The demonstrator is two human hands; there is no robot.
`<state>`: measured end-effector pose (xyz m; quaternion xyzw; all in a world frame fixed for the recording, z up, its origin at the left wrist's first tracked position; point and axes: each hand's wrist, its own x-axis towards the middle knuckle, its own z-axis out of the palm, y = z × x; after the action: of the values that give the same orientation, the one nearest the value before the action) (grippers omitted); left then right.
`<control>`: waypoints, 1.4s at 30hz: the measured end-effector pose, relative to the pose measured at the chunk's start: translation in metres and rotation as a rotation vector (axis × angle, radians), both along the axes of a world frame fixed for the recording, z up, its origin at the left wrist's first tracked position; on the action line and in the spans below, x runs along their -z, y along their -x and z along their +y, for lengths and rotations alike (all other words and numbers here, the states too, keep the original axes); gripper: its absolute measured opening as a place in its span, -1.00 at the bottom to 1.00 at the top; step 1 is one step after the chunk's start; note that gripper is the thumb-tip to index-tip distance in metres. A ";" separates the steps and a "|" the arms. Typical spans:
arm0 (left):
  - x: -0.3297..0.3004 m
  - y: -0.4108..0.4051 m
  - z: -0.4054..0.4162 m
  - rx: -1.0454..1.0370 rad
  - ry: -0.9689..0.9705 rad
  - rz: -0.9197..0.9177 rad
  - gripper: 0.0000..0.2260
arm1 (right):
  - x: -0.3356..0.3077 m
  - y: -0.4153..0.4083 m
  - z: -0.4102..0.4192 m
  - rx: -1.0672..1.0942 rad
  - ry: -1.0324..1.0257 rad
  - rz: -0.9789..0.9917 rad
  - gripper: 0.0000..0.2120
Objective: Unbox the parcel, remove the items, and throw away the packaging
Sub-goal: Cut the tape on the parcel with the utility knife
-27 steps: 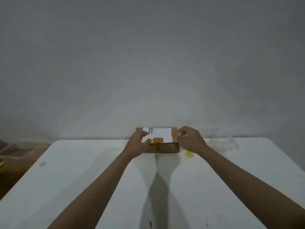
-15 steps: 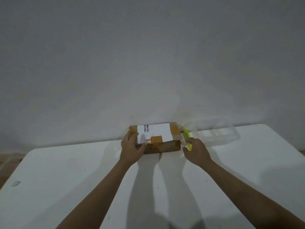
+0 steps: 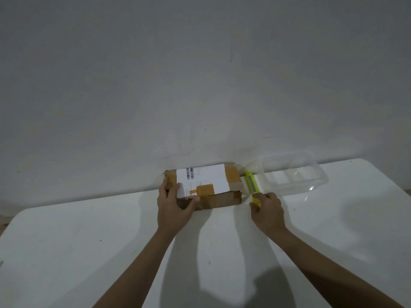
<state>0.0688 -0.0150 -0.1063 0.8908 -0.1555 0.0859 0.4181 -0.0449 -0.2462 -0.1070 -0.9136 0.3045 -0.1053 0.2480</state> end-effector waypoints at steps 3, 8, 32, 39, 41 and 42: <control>0.001 0.003 -0.010 -0.058 0.014 -0.017 -0.29 | 0.002 0.000 -0.002 -0.005 0.016 -0.016 -0.70; 0.004 0.003 -0.018 -0.129 -0.006 -0.033 -0.31 | 0.000 -0.002 -0.004 -0.027 -0.105 -0.057 -0.70; 0.010 0.002 -0.017 -0.146 -0.010 -0.070 -0.32 | -0.043 -0.019 0.026 -0.163 -0.343 -0.363 -0.67; 0.009 -0.001 -0.011 -0.106 -0.039 -0.082 -0.33 | -0.025 -0.025 0.020 -0.225 -0.178 -0.411 -0.71; 0.008 -0.003 -0.006 -0.087 -0.068 -0.107 -0.31 | -0.026 -0.030 0.015 -0.197 -0.231 -0.417 -0.76; 0.007 -0.003 -0.004 -0.078 -0.075 -0.122 -0.32 | -0.029 -0.032 0.013 -0.194 -0.303 -0.388 -0.79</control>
<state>0.0722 -0.0193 -0.1137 0.9044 -0.1490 0.1502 0.3707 -0.0125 -0.2333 -0.0782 -0.8537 0.1746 -0.2073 0.4446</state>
